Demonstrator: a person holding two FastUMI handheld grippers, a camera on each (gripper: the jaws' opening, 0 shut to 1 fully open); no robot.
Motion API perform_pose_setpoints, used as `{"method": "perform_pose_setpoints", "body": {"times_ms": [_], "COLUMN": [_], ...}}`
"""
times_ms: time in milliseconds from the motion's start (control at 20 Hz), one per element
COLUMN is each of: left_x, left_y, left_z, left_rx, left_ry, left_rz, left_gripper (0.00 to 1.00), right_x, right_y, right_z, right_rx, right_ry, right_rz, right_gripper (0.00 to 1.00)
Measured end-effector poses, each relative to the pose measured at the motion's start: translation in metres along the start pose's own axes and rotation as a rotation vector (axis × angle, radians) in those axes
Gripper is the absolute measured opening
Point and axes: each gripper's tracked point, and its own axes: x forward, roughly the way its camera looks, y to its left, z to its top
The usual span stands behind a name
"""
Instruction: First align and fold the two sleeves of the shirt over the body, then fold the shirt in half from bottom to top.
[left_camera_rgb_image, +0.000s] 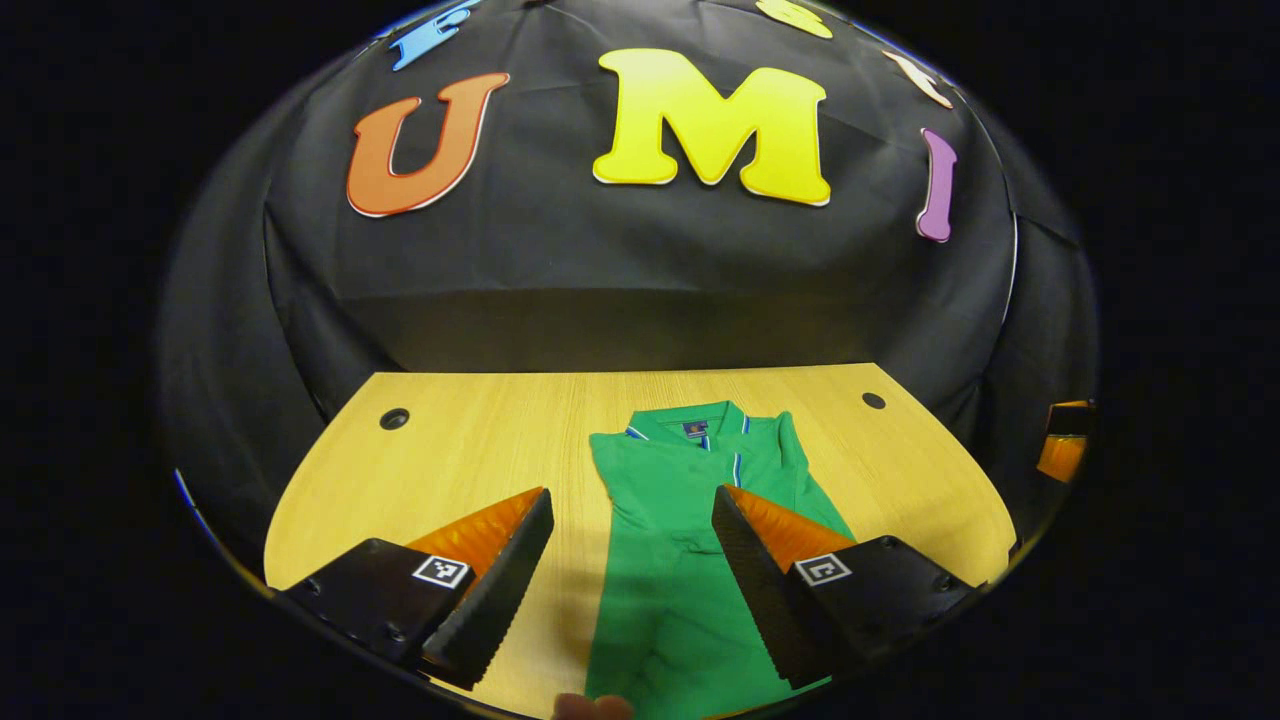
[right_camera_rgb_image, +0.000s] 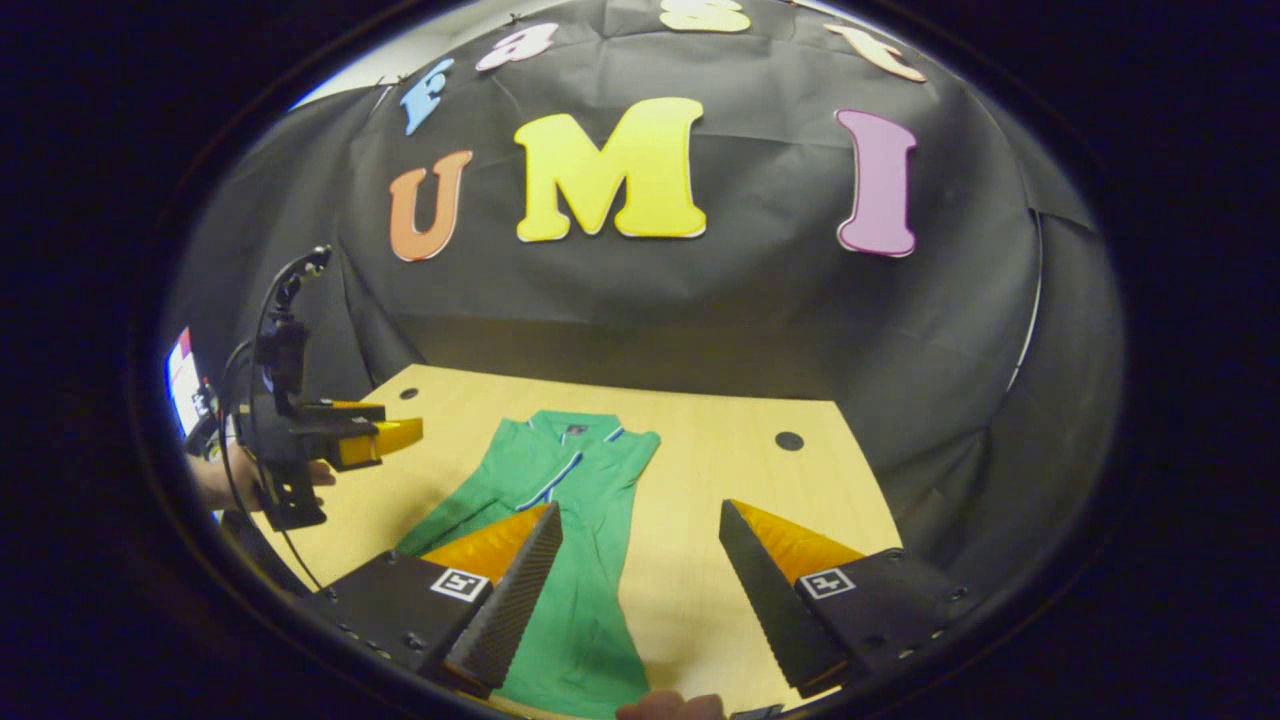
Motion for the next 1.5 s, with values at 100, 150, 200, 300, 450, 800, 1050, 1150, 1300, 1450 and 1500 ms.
{"method": "perform_pose_setpoints", "body": {"times_ms": [100, 150, 200, 300, 450, 800, 1050, 1150, 1300, 1450, 1500], "left_x": [-0.026, -0.039, -0.053, -0.077, -0.107, -0.154, -0.163, -0.154, -0.137, -0.12, -0.118], "left_y": [0.004, 0.007, 0.01, 0.019, 0.026, 0.026, 0.022, 0.027, 0.044, 0.061, 0.062], "left_z": [-0.014, -0.023, -0.036, -0.063, -0.109, -0.23, -0.283, -0.297, -0.305, -0.307, -0.308], "left_rx": [0.011, 0.013, 0.017, 0.025, 0.005, -0.035, -0.07, -0.102, -0.156, -0.164, -0.159], "left_ry": [0.026, 0.048, 0.079, 0.145, 0.262, 0.6, 0.773, 0.814, 0.859, 0.879, 0.884], "left_rz": [-0.017, -0.022, -0.024, -0.02, -0.03, -0.069, -0.072, -0.076, -0.069, -0.053, -0.048], "left_gripper": [1.0, 1.0, 1.0, 1.0, 1.0, 1.0, 1.0, 1.0, 1.0, 1.0, 1.0], "right_x": [-0.004, -0.01, -0.016, -0.024, -0.037, -0.054, -0.058, -0.059, -0.058, -0.05, -0.047], "right_y": [0.004, 0.006, 0.008, 0.013, 0.011, -0.013, -0.011, -0.01, -0.01, -0.01, -0.009], "right_z": [-0.017, -0.027, -0.043, -0.067, -0.11, -0.21, -0.251, -0.264, -0.276, -0.282, -0.284], "right_rx": [-0.016, -0.035, -0.064, -0.079, -0.054, -0.044, -0.046, -0.046, -0.047, -0.048, -0.049], "right_ry": [0.04, 0.065, 0.108, 0.167, 0.274, 0.52, 0.634, 0.67, 0.712, 0.729, 0.734], "right_rz": [0.043, 0.06, 0.074, 0.097, 0.098, 0.062, 0.068, 0.068, 0.065, 0.049, 0.046], "right_gripper": [0.96, 0.96, 0.93, 0.96, 0.96, 0.94, 0.98, 0.94, 0.97, 0.97, 0.97]}}
